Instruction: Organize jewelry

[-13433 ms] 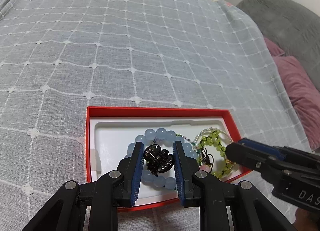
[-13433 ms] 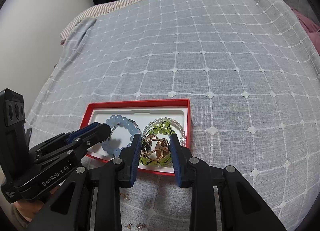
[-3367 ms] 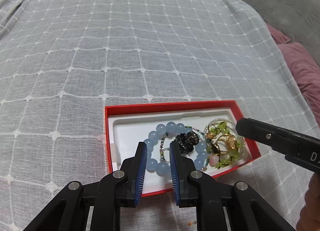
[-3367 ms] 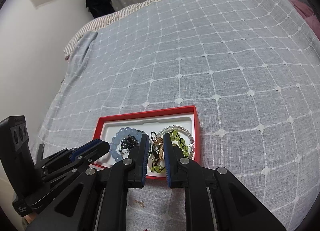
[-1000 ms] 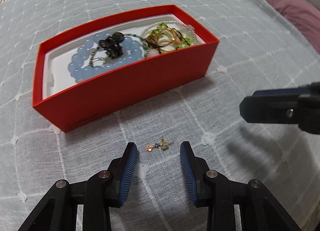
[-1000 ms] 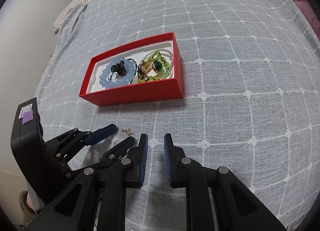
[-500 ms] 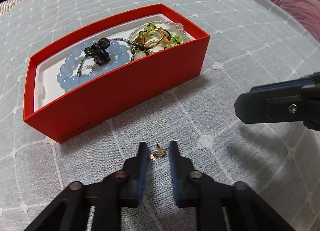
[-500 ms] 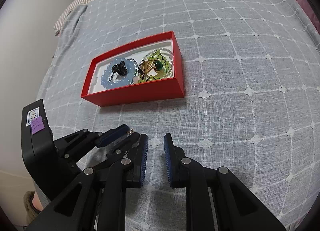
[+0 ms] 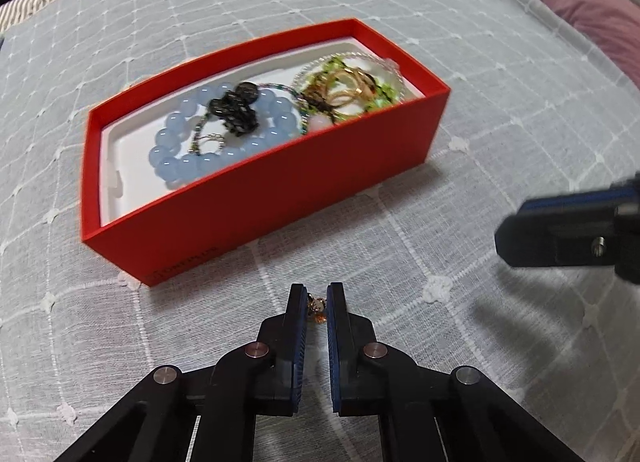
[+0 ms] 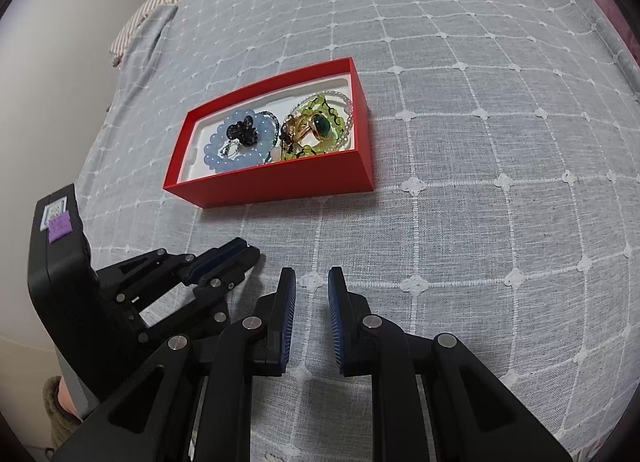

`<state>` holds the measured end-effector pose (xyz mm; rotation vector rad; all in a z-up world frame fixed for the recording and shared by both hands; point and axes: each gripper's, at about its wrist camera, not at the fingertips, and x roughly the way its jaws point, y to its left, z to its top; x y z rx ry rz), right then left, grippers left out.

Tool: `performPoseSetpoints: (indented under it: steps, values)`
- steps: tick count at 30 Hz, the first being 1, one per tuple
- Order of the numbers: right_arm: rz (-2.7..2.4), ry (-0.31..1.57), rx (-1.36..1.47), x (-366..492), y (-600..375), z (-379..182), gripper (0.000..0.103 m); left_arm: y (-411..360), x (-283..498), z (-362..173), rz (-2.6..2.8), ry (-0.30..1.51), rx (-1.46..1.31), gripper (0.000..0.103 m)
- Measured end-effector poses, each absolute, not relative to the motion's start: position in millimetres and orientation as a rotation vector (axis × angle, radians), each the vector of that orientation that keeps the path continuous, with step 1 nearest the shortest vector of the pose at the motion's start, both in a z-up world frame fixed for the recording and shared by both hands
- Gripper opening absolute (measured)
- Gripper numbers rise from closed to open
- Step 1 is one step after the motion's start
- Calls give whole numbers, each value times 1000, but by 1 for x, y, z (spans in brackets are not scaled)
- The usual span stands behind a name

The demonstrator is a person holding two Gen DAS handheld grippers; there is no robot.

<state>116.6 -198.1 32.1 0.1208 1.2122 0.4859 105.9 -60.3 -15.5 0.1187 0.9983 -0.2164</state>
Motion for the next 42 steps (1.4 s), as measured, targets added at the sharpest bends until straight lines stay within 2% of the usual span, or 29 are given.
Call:
performPoseSetpoints:
  steps: [12,32,42]
  values:
    - [615,1308,13,103,-161,6,18,-34,108,-5,-174,984,9,5]
    - [605,1279,-139,93,-127,-11,18,-23,108,1,-152,979,-30,5]
    - [622,1268,-146,88,-129,-8,10,-21,108,1,-151,979,-33,5]
